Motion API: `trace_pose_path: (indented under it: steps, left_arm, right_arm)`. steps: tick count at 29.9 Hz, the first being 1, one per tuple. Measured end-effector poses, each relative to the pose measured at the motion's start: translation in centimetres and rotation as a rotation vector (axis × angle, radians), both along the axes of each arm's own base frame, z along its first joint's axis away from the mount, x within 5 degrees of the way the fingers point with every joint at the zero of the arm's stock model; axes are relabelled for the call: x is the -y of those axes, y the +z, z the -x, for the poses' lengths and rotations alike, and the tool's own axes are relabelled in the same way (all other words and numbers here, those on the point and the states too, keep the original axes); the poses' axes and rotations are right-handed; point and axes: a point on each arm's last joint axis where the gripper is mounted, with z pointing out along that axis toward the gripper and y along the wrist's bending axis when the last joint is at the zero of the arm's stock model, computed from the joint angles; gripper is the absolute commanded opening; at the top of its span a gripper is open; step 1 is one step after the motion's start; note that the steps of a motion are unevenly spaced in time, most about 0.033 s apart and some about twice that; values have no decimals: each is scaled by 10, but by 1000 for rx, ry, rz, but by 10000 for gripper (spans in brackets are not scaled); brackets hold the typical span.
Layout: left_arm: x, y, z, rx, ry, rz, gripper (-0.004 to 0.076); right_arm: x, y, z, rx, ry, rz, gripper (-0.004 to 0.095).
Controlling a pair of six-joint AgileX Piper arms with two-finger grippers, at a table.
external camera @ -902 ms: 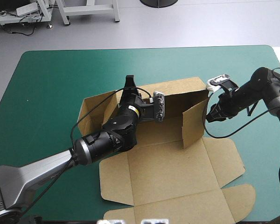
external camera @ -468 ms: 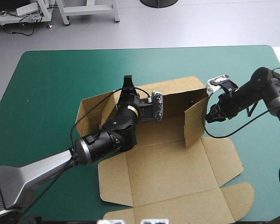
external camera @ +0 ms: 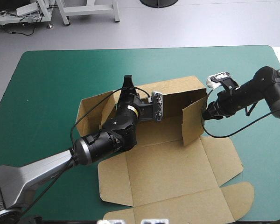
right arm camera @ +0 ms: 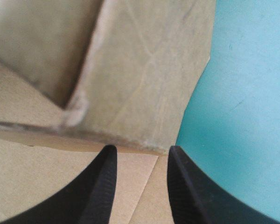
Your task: Fold the box
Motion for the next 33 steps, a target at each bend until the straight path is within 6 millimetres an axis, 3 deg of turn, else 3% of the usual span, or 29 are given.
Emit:
trace_pose_path:
  steps: [19,33]
  left_arm:
    - [0,0,0,6,-1,-6,-6]
    - [0,1,-1,17,-1,-13,-6]
  right_arm:
    - [-6,8,-7,158,64,-54,346]
    - [-11,-8,-29,213,61,-130,347]
